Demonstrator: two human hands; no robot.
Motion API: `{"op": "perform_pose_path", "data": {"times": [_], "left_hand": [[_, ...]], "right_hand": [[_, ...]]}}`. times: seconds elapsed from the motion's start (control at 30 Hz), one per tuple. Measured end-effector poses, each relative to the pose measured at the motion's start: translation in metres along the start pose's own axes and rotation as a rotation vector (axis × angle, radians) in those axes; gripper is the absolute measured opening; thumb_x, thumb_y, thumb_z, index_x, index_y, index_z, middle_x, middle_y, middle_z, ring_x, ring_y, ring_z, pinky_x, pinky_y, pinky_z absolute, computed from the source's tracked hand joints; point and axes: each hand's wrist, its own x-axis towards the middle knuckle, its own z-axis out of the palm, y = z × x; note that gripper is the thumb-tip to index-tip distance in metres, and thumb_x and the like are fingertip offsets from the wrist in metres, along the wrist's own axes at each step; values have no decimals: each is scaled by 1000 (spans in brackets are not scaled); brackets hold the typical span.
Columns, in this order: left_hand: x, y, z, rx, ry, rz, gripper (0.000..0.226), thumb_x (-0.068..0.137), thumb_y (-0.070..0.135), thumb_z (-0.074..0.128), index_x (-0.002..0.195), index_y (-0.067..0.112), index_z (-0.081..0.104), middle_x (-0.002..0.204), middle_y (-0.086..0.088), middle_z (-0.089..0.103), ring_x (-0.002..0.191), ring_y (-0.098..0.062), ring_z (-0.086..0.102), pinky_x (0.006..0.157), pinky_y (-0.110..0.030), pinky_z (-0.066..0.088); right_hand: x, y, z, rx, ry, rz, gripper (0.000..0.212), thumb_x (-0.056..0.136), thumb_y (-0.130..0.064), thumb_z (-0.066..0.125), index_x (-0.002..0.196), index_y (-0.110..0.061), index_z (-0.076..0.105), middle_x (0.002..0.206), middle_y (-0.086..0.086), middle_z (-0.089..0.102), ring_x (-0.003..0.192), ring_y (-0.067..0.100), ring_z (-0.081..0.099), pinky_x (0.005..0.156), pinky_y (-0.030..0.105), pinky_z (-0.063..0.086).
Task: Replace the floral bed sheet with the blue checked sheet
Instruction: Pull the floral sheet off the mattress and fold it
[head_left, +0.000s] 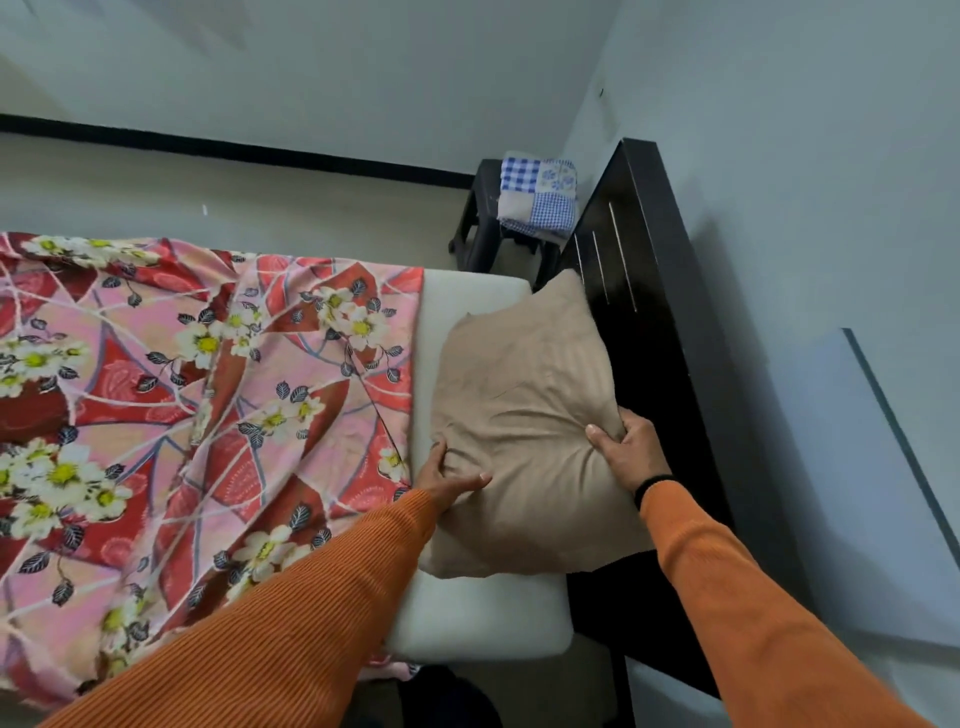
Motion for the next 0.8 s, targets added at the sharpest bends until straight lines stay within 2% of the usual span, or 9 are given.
{"op": "perform_pose_path", "data": {"times": [0.1, 0.17, 0.23, 0.33, 0.47, 0.53, 0.63, 0.73, 0.8], "left_hand": [[-8, -2, 6, 96, 11, 2, 137, 44, 56, 96, 158, 24, 28, 159, -4, 39, 143, -25, 41, 122, -36, 29], [-9, -2, 9, 150, -14, 5, 121, 61, 45, 94, 159, 23, 26, 160, -4, 37, 145, -26, 37, 120, -33, 27], [-10, -3, 11, 225, -102, -49, 106, 70, 43, 90, 158, 27, 31, 162, -2, 32, 148, -25, 31, 121, -34, 23], [-17, -8, 20, 246, -261, -217, 94, 59, 58, 92, 142, 44, 52, 158, 1, 37, 144, -26, 36, 119, -48, 33], [-24, -13, 35, 229, -366, -262, 82, 66, 51, 90, 140, 40, 55, 147, 5, 53, 133, -22, 50, 110, -49, 43], [-27, -6, 37, 271, -332, -235, 69, 73, 47, 87, 136, 36, 59, 138, 3, 62, 123, -19, 56, 105, -43, 46], [-30, 8, 23, 286, -206, -145, 55, 75, 42, 87, 125, 33, 66, 121, 2, 70, 108, -16, 62, 84, -32, 50], [-38, 23, -10, 256, -115, -57, 46, 76, 38, 88, 117, 29, 70, 106, 1, 72, 97, -15, 65, 78, -30, 50], [-48, 30, -38, 230, -49, -3, 44, 78, 33, 87, 118, 23, 71, 103, -2, 70, 89, -15, 65, 73, -29, 51]], "right_hand": [[11, 48, 8, -67, 7, 126, 32, 92, -18, 69, 122, -7, 68, 111, 10, 73, 106, 29, 68, 97, 41, 53], [11, 69, 15, -68, 7, 209, 32, 92, -12, 66, 123, -4, 66, 115, 16, 71, 111, 34, 65, 96, 37, 50], [7, 84, 20, -69, 5, 294, 37, 93, -6, 61, 130, -5, 62, 124, 17, 67, 116, 35, 62, 97, 35, 47], [0, 99, 25, -31, -25, 394, 53, 95, -4, 58, 147, -9, 48, 140, 14, 57, 129, 35, 53, 106, 37, 42], [-1, 105, 33, 39, -68, 407, 64, 96, -9, 63, 154, -15, 38, 155, 15, 43, 140, 31, 45, 114, 42, 39], [-1, 97, 43, 72, -102, 382, 61, 96, -11, 66, 152, -17, 43, 151, 15, 46, 136, 30, 49, 110, 41, 44], [-1, 75, 65, 115, -153, 321, 53, 95, -12, 67, 146, -13, 51, 139, 12, 56, 120, 23, 59, 92, 30, 49], [-2, 51, 96, 147, -203, 243, 45, 94, -10, 68, 137, -10, 58, 125, 14, 64, 92, 15, 63, 66, 21, 48], [-5, 34, 118, 165, -252, 200, 42, 94, -13, 69, 135, -12, 60, 118, 10, 66, 88, 12, 63, 64, 22, 47]]}}
